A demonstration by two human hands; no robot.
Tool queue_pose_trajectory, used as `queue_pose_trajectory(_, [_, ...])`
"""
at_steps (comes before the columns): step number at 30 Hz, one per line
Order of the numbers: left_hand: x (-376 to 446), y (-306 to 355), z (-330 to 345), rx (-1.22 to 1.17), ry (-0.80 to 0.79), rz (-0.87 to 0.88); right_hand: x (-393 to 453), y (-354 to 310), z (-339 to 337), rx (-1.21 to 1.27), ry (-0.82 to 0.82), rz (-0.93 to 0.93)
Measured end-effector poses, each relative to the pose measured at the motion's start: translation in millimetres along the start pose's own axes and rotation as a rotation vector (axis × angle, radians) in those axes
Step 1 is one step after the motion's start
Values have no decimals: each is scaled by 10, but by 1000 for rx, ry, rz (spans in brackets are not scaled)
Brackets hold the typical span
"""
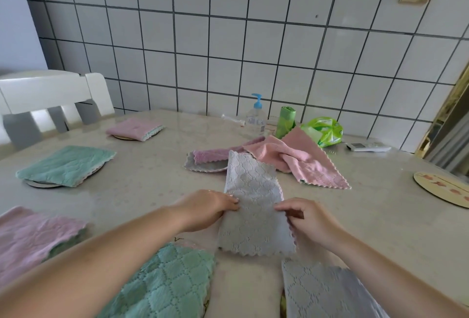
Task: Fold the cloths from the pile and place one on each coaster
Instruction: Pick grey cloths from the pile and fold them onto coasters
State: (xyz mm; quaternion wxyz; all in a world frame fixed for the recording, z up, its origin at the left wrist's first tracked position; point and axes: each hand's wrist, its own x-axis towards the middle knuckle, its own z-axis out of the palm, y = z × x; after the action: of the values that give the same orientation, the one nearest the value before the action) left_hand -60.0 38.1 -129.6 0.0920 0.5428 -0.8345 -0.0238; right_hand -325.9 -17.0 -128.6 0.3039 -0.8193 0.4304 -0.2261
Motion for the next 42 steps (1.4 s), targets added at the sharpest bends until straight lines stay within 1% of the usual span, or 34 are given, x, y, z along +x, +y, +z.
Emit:
queue_pose_trajectory(1, [-11,33,-29,-85,-1,-81,-6,-49,-5,7,25,-3])
queue_pose_trajectory(3, [-29,63,-96,-240,-5,-182,3,-114,-5,43,63,9])
queue_pose_trajectory(5, [-68,69,-186,-359,-12,-228,9,-162,-14,101,64,55])
queue_pose_trajectory(8, [-137,65,-272,-490,2,-241,-11,-205,-66,86,19,102])
queue_pose_trajectory(11, [-206,44,-313,-669,-146,-272,-84,-233,-121,164,-86,186])
queue_pose_trajectory(13, [-240,39,-335,-728,-233,-316,-110,-251,-131,183,-158,244])
queue_pose_trajectory(14, [-241,41,-343,-738,-252,-340,-105,-263,-130,174,-176,259])
queue_pose_trajectory(17, [-187,67,-347,-777,-222,-407,-30,-307,-102,130,-147,268])
queue_pose_trajectory(22, [-90,72,-297,-782,-74,-496,164,-386,-25,12,-41,228])
queue_pose_trajectory(25, [-33,69,-244,-756,-36,-506,275,-369,27,-76,-7,241])
queue_pose_trajectory(29, [70,44,-190,-660,-45,-537,391,-335,80,-162,-20,278])
queue_pose_trajectory(35, [155,66,-236,-569,-147,-579,455,-283,120,-83,-31,364])
queue_pose_trajectory(37, [175,82,-268,-522,-160,-584,456,-261,96,-109,-39,377])
queue_pose_trajectory(38, [174,79,-266,-460,-132,-571,448,-247,65,-186,-32,359])
queue_pose_trajectory(39, [169,75,-251,-374,-66,-547,429,-248,25,-301,-2,328])
queue_pose_trajectory(41, [155,71,-190,-181,116,-478,400,-272,-31,-508,132,246])
queue_pose_trajectory(42, [168,85,-159,-95,170,-422,402,-308,-33,-537,195,184])
